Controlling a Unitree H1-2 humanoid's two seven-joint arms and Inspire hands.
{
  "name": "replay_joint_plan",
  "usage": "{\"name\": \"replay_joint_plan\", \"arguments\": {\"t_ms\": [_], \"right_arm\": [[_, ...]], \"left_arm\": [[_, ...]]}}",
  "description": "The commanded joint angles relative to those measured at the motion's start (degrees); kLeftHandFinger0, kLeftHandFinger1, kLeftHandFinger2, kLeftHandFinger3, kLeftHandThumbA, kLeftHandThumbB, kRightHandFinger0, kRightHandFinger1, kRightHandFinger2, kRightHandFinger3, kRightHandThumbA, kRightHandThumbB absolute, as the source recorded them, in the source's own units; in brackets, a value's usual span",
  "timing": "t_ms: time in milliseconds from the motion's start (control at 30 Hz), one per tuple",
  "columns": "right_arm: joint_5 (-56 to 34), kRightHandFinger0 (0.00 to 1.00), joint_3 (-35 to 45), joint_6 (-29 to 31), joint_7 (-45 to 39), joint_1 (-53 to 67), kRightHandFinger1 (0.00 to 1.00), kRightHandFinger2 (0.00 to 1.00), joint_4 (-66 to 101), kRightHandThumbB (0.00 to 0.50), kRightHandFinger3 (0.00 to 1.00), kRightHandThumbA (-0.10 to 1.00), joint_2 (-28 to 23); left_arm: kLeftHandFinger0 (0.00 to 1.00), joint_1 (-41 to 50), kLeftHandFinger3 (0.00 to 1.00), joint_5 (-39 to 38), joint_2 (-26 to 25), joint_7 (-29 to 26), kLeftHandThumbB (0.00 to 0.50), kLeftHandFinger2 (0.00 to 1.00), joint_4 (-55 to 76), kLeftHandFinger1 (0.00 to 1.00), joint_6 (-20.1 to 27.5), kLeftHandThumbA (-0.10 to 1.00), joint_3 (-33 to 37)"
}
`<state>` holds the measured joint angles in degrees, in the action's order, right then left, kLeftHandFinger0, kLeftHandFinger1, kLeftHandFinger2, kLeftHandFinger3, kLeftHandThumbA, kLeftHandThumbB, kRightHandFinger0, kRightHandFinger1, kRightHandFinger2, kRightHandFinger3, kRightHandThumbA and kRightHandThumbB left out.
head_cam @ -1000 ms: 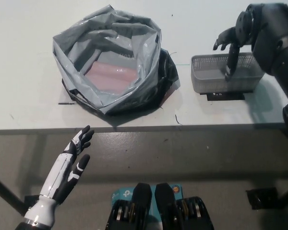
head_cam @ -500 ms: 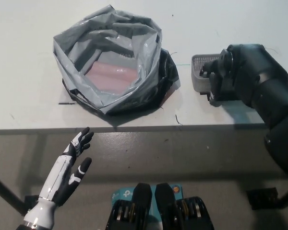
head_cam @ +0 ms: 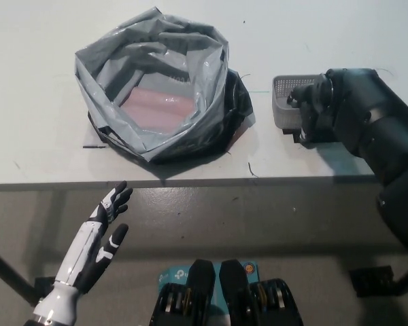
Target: Use the right hand to pick up a small rectangular container and put it into a plastic bag and lift the bag
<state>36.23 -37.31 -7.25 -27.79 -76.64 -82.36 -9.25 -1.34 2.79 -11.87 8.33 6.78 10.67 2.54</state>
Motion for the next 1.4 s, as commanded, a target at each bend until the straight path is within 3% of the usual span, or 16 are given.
{"name": "replay_joint_plan", "arguments": {"t_ms": [0,133,167,267,300,333,433,667,833,900,967,1033,1100,1167,1200,1367], "right_arm": [[-0.9,1.00,0.8,0.5,-4.1,-6.2,1.00,1.00,0.6,0.500,1.00,0.80,-2.0],[-0.2,1.00,0.4,1.6,-3.7,-5.3,1.00,1.00,1.0,0.489,1.00,0.77,-2.1],[-1.6,1.00,2.2,0.4,1.0,-3.9,1.00,1.00,1.2,0.356,1.00,0.52,-2.0],[-1.7,0.35,4.0,3.6,15.3,0.6,0.44,0.54,2.3,0.237,0.64,-0.08,-2.3],[-1.0,0.24,3.8,4.6,17.7,1.5,0.36,0.45,2.5,0.203,0.60,-0.10,-2.4],[-1.4,0.21,4.3,4.4,17.2,1.9,0.30,0.44,2.3,0.123,0.81,-0.10,-2.3],[-3.0,0.00,6.0,4.2,17.4,4.4,0.18,0.33,1.7,0.168,0.73,-0.10,-2.1],[-4.1,0.08,8.7,3.0,19.5,6.9,0.32,0.45,1.0,0.145,0.89,-0.10,-2.2],[-4.2,0.64,9.4,4.7,20.9,8.3,0.87,0.82,0.7,0.151,0.64,-0.10,-3.0],[-5.2,0.53,10.5,5.2,21.2,8.9,0.67,0.66,0.8,0.182,0.51,-0.10,-3.4],[-7.8,0.04,13.3,3.8,19.3,8.5,0.16,0.33,0.7,0.199,0.64,-0.10,-3.7],[-9.5,0.00,15.5,2.1,17.7,7.5,0.10,0.35,0.7,0.207,0.95,-0.10,-3.9],[-9.6,0.00,16.1,0.8,16.7,6.7,0.14,0.48,0.7,0.210,1.00,-0.10,-4.1],[-11.4,0.00,18.3,-0.8,14.5,5.1,0.20,0.56,0.6,0.181,0.84,-0.03,-4.4],[-12.0,0.00,19.0,-1.7,13.4,4.3,0.20,0.58,0.5,0.177,0.58,0.06,-4.6],[-15.8,0.00,23.6,-5.3,9.4,1.8,0.20,0.62,0.3,0.187,0.40,0.16,-5.3]], "left_arm": [[1.00,-0.4,1.00,-1.3,-1.0,1.1,0.303,1.00,1.4,1.00,0.9,0.90,-0.2],[1.00,0.2,1.00,-1.3,-1.1,1.1,0.309,1.00,1.2,1.00,1.0,0.90,-0.2],[1.00,0.3,1.00,-1.3,-1.1,1.1,0.310,1.00,1.2,1.00,1.2,0.90,-0.1],[1.00,0.6,1.00,-1.1,-1.1,1.0,0.296,1.00,1.3,1.00,1.4,0.90,-0.1],[1.00,0.4,1.00,-1.1,-1.1,1.0,0.295,1.00,1.3,1.00,1.3,0.90,-0.1],[1.00,0.2,1.00,-1.3,-1.2,1.1,0.290,1.00,1.5,1.00,1.0,0.89,-0.2],[1.00,-0.8,1.00,-1.8,-1.6,1.5,0.303,1.00,0.9,1.00,0.9,0.89,-0.3],[1.00,-1.2,1.00,-1.3,-1.6,1.5,0.313,1.00,0.7,1.00,0.9,0.91,-0.2],[1.00,-1.8,1.00,-1.6,-2.0,2.0,0.315,1.00,0.6,1.00,0.6,0.91,-0.4],[1.00,-2.0,1.00,-1.4,-2.1,2.1,0.322,1.00,0.7,1.00,0.5,0.92,-0.3],[1.00,-2.4,1.00,-1.5,-2.2,2.2,0.320,1.00,0.6,1.00,0.3,0.93,-0.3],[1.00,-2.8,1.00,-1.5,-2.2,2.2,0.327,1.00,0.6,1.00,0.0,0.93,-0.4],[1.00,-2.9,1.00,-1.4,-2.2,2.1,0.326,1.00,0.7,1.00,0.0,0.93,-0.4],[1.00,-3.0,1.00,-1.6,-2.3,2.2,0.305,1.00,0.5,1.00,0.1,0.93,-0.5],[1.00,-3.2,1.00,-1.8,-2.3,2.2,0.302,1.00,0.5,1.00,0.0,0.92,-0.5],[1.00,-3.9,1.00,-2.0,-2.4,2.5,0.292,1.00,0.7,1.00,-0.8,0.92,-0.5]]}}
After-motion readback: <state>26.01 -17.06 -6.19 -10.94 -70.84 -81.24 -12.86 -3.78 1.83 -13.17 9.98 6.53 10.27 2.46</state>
